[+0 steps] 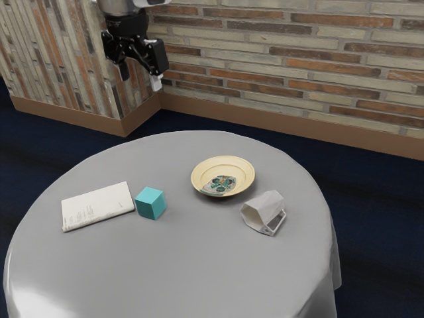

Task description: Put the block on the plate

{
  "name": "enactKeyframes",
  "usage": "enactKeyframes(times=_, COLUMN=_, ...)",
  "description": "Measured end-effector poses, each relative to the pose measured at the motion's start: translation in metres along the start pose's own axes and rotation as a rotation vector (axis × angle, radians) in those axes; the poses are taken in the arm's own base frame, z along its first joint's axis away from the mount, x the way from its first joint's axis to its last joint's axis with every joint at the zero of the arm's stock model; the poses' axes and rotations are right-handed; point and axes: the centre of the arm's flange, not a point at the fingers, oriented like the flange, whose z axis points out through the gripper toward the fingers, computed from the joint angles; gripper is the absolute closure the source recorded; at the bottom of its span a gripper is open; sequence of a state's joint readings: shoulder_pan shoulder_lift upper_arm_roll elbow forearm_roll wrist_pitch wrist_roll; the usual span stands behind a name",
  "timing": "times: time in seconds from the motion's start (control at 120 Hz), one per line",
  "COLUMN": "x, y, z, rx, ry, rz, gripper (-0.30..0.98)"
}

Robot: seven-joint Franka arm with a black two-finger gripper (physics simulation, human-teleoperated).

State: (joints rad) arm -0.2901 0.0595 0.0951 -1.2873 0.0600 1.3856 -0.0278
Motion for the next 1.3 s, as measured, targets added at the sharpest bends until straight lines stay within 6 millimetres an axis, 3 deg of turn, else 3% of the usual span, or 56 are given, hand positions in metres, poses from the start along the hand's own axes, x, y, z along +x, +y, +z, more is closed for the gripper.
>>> enactKeyframes(times=0.125, x=-0.002, y=0.027, z=0.011, rx=0.032, ry=-0.008, rz=0.057, gripper=0.0)
enactKeyframes(times=0.242, x=0.018, y=0.025, z=0.042, rx=0.024, ry=-0.046, rz=0.046, gripper=0.0)
enactKeyframes(times=0.308, x=0.029, y=0.018, z=0.075, rx=0.012, ry=-0.087, rz=0.015, gripper=0.0)
enactKeyframes(times=0.5, x=0.039, y=0.023, z=0.205, rx=-0.039, ry=-0.203, rz=-0.014, gripper=0.0)
enactKeyframes(times=0.567, x=0.041, y=0.018, z=0.24, rx=-0.046, ry=-0.21, rz=-0.01, gripper=0.0)
enactKeyframes(times=0.692, x=0.045, y=0.009, z=0.289, rx=-0.049, ry=-0.203, rz=0.017, gripper=0.0)
enactKeyframes(times=0.817, x=0.055, y=0.007, z=0.315, rx=-0.043, ry=-0.161, rz=0.072, gripper=0.0)
enactKeyframes(times=0.875, x=0.061, y=-0.006, z=0.331, rx=-0.033, ry=-0.142, rz=0.085, gripper=0.0)
enactKeyframes(times=0.95, x=0.066, y=-0.039, z=0.344, rx=-0.02, ry=-0.119, rz=0.077, gripper=0.0)
enactKeyframes(times=1.142, x=0.064, y=-0.118, z=0.357, rx=-0.005, ry=-0.071, rz=0.06, gripper=0.0)
enactKeyframes(times=1.3, x=0.063, y=-0.144, z=0.396, rx=-0.012, ry=-0.086, rz=0.081, gripper=0.0)
